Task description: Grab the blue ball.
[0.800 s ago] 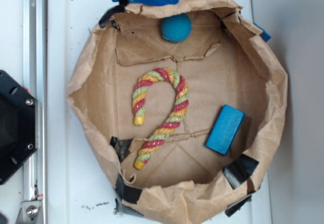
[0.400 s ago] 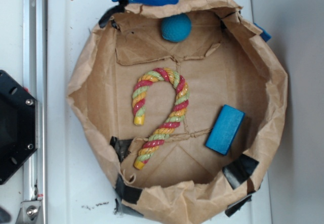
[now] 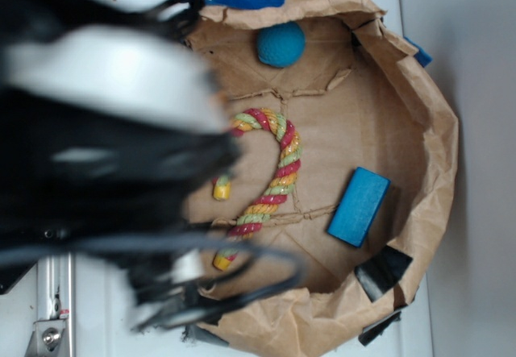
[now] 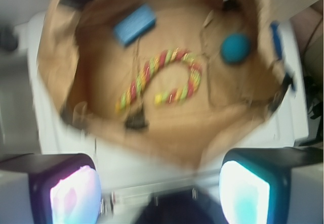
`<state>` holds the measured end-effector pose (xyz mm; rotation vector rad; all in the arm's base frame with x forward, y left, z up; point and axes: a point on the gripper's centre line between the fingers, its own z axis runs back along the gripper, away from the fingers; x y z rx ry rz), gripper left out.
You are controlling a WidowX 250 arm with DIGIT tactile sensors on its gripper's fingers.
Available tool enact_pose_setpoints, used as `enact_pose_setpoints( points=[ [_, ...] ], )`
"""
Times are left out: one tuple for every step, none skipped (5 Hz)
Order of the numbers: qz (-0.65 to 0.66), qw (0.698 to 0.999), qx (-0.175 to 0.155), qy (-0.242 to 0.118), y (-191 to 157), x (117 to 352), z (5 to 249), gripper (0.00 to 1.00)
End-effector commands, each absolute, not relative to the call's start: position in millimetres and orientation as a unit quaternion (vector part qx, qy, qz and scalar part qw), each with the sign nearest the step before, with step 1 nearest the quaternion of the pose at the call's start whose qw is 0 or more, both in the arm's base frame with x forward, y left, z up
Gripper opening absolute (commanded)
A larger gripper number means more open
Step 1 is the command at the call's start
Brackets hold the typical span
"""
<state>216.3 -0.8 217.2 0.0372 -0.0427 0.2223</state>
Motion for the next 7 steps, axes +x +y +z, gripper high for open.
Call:
enact_pose_setpoints(
  points=[
    [0.342, 0.936, 0.011, -0.079, 63.7, 299.4, 211.3, 1.0],
    [0.342, 0.936, 0.011, -0.079, 63.7, 299.4, 211.3, 1.0],
    [0.342, 0.936, 0.011, -0.079, 63.7, 299.4, 211.3, 1.0],
    [0.342, 0.936, 0.011, -0.079, 63.7, 299.4, 211.3, 1.0],
    [0.453, 0.886, 0.055, -0.082, 47.9, 281.5, 187.5, 1.0],
    [0.496, 0.861, 0.075, -0.079, 32.0, 262.7, 172.9, 1.0],
    [0.504, 0.857, 0.085, -0.062, 35.6, 261.2, 155.2, 1.0]
  ],
)
